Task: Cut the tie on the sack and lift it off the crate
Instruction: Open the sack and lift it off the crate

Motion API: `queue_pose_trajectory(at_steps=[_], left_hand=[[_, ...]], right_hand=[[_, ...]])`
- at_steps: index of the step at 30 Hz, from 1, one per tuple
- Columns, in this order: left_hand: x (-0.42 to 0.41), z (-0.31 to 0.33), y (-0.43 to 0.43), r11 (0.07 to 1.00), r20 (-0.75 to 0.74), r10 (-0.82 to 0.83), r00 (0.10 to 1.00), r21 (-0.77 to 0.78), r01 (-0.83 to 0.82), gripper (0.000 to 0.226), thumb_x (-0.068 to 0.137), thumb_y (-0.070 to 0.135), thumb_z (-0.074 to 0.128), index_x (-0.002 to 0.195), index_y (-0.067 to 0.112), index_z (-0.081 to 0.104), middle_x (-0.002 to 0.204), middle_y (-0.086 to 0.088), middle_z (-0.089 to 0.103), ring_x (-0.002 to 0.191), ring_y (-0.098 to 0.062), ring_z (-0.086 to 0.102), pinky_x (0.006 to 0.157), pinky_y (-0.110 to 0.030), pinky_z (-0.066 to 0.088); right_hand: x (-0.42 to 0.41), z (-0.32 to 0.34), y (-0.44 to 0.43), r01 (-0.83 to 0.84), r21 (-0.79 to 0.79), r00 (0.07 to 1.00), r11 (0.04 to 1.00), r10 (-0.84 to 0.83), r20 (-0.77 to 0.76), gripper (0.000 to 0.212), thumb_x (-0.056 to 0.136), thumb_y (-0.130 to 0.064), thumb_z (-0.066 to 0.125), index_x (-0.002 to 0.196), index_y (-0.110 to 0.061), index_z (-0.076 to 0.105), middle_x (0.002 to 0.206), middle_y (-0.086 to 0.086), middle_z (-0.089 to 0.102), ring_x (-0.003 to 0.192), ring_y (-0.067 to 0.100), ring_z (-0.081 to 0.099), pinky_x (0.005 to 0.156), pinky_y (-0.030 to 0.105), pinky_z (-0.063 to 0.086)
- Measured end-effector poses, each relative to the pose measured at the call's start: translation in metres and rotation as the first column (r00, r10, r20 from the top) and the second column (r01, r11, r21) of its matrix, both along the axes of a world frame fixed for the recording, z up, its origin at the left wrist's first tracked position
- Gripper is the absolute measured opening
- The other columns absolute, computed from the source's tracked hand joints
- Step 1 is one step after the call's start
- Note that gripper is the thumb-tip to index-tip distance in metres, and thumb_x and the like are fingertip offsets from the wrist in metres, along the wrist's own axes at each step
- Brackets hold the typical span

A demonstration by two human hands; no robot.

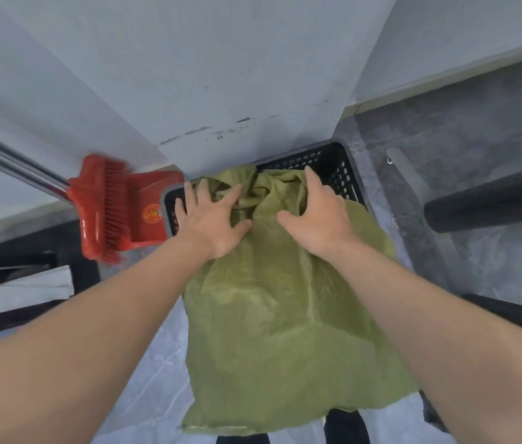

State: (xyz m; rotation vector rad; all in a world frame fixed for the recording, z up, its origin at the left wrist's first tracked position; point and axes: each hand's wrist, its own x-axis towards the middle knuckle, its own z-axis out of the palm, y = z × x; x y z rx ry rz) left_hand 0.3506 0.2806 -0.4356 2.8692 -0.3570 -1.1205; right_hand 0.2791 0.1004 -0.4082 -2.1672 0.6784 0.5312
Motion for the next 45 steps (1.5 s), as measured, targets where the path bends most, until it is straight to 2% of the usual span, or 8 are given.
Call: queue_pose_trajectory(at_steps=[6, 11, 14, 19, 26, 31, 36, 45], left_hand=[[-0.020, -0.011, 0.019, 0.970, -0.250, 0.064, 0.966, -0.210, -0.119, 0.074, 0.090, 0.075, 0.053, 0.157, 0.052, 0.033, 0.175, 0.000, 0.003, 0.161, -0.023, -0.001, 0.128, -0.056, -0.001], [-0.023, -0.009, 0.032, 0.941, -0.224, -0.023, 0.974, -0.333, -0.055, 0.109, 0.048, 0.108, 0.044, 0.146, 0.060, 0.044, 0.171, 0.009, 0.022, 0.161, -0.019, 0.008, 0.126, -0.060, 0.006], [-0.021, -0.007, 0.037, 0.933, -0.296, 0.024, 0.955, -0.337, -0.128, 0.103, 0.052, 0.102, 0.054, 0.146, 0.060, 0.045, 0.169, 0.013, 0.026, 0.159, -0.016, 0.013, 0.127, -0.058, 0.011], [-0.019, 0.000, 0.038, 0.884, -0.447, 0.133, 0.885, -0.349, -0.310, 0.117, 0.052, 0.100, 0.062, 0.156, 0.052, 0.035, 0.169, 0.017, 0.022, 0.156, -0.008, 0.019, 0.129, -0.044, 0.016], [-0.032, -0.005, 0.058, 0.874, -0.514, 0.277, 0.812, -0.216, -0.435, 0.126, 0.049, 0.100, 0.063, 0.158, 0.059, 0.015, 0.173, 0.009, 0.006, 0.159, -0.019, 0.013, 0.129, -0.046, 0.013], [-0.040, -0.020, 0.079, 0.846, -0.520, 0.383, 0.763, -0.134, -0.516, 0.131, 0.052, 0.092, 0.075, 0.161, 0.051, 0.014, 0.167, 0.009, 0.031, 0.151, -0.018, 0.037, 0.126, -0.042, 0.027], [-0.053, -0.021, 0.090, 0.863, -0.447, 0.458, 0.769, 0.017, -0.504, 0.120, 0.071, 0.060, 0.087, 0.164, 0.020, 0.022, 0.160, -0.003, 0.043, 0.145, -0.027, 0.044, 0.115, -0.035, 0.037], [-0.082, -0.034, 0.101, 0.677, -0.385, 0.726, 0.570, 0.255, -0.690, 0.084, 0.092, 0.061, 0.067, 0.147, 0.002, 0.043, 0.132, -0.016, 0.059, 0.119, -0.035, 0.058, 0.085, -0.041, 0.044]], right_hand=[[0.033, -0.025, -0.008, -0.387, -0.121, 0.908, 0.914, 0.355, -0.222, 0.074, 0.092, -0.054, 0.056, 0.158, -0.028, 0.034, 0.169, 0.018, 0.007, 0.149, 0.046, 0.021, 0.120, 0.047, 0.025], [0.043, -0.042, -0.020, -0.476, -0.159, 0.866, 0.865, 0.429, -0.258, 0.071, 0.097, -0.065, 0.045, 0.158, -0.030, 0.036, 0.171, 0.013, -0.005, 0.152, 0.044, 0.019, 0.122, 0.049, 0.026], [0.039, -0.043, -0.021, -0.473, -0.166, 0.871, 0.865, 0.432, -0.233, 0.069, 0.098, -0.065, 0.041, 0.156, -0.028, 0.040, 0.171, 0.011, 0.002, 0.153, 0.039, 0.020, 0.122, 0.047, 0.024], [0.029, -0.040, -0.030, -0.478, -0.086, 0.867, 0.874, 0.455, -0.204, 0.062, 0.097, -0.066, 0.035, 0.137, -0.026, 0.062, 0.146, 0.011, 0.053, 0.132, 0.033, 0.050, 0.108, 0.048, 0.043], [0.023, -0.027, -0.047, -0.515, -0.155, 0.833, 0.843, 0.449, -0.323, 0.076, 0.096, -0.073, 0.018, 0.127, -0.025, 0.067, 0.127, 0.007, 0.066, 0.115, 0.033, 0.061, 0.099, 0.049, 0.048], [0.021, -0.024, -0.047, -0.480, -0.486, 0.864, 0.730, 0.295, -0.409, 0.069, 0.101, -0.064, 0.016, 0.139, -0.023, 0.056, 0.141, 0.013, 0.054, 0.131, 0.037, 0.047, 0.109, 0.054, 0.032], [0.014, -0.027, -0.057, -0.297, -0.436, 0.835, 0.849, 0.010, -0.550, 0.083, 0.096, -0.073, 0.012, 0.161, -0.023, 0.019, 0.156, 0.019, 0.039, 0.136, 0.046, 0.044, 0.108, 0.061, 0.036], [-0.031, -0.056, -0.062, -0.117, -0.354, 0.842, 0.928, -0.096, -0.530, 0.088, 0.099, -0.071, 0.013, 0.134, -0.002, 0.057, 0.133, 0.019, 0.062, 0.117, 0.038, 0.060, 0.085, 0.043, 0.045]])
